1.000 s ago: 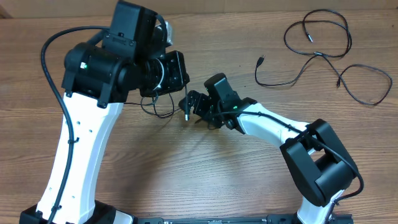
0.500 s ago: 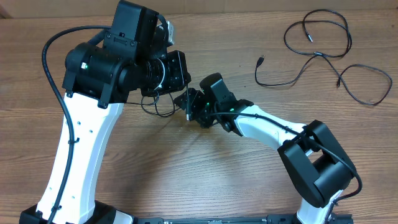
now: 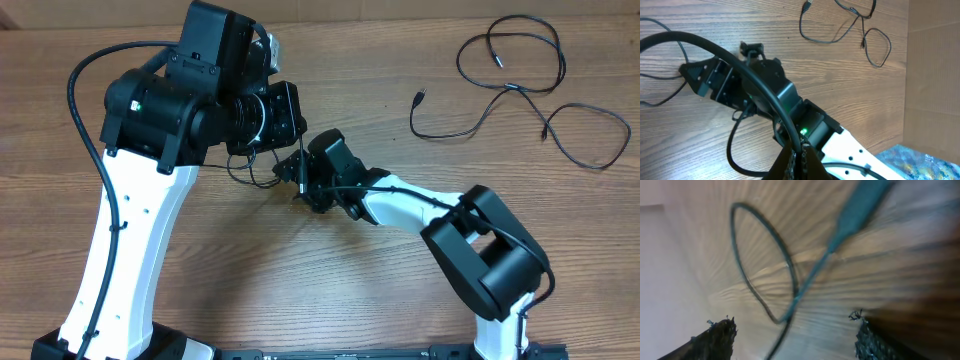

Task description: Untangle cables

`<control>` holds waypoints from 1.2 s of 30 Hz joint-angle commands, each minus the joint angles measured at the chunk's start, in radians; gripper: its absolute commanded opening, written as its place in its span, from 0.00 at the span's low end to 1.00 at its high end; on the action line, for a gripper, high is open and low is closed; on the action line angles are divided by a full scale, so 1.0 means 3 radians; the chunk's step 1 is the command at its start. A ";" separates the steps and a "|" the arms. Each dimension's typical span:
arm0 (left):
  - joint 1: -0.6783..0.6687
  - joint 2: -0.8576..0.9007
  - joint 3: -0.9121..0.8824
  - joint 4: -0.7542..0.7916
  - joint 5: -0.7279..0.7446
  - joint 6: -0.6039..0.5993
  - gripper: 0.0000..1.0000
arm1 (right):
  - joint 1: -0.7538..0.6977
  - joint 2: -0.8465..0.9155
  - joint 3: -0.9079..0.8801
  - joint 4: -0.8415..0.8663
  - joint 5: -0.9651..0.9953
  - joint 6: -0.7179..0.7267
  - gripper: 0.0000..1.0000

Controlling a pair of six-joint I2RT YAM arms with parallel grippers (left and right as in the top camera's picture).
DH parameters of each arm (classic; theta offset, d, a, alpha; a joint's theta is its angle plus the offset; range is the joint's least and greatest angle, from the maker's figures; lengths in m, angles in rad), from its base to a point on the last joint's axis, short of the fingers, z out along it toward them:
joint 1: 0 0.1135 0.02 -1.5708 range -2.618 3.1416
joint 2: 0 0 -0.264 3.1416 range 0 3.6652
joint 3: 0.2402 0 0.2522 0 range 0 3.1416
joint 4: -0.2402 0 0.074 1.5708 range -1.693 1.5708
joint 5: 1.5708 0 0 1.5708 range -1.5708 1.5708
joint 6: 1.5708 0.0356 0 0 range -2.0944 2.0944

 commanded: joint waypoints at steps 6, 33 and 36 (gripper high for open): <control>-0.0013 -0.0060 0.0011 -0.0024 0.0024 0.0028 0.04 | 0.0001 0.0163 0.0045 0.0342 0.0060 0.0045 0.70; -0.0014 -0.0060 0.0011 -0.0145 -0.0563 0.0028 0.11 | -0.0273 -0.0464 0.0088 -0.0497 0.0169 -0.0618 0.04; -0.0014 -0.0060 0.0011 -0.0163 -0.0652 0.0028 0.16 | -0.0373 -0.0776 0.0088 -0.0872 0.0224 -0.0791 0.04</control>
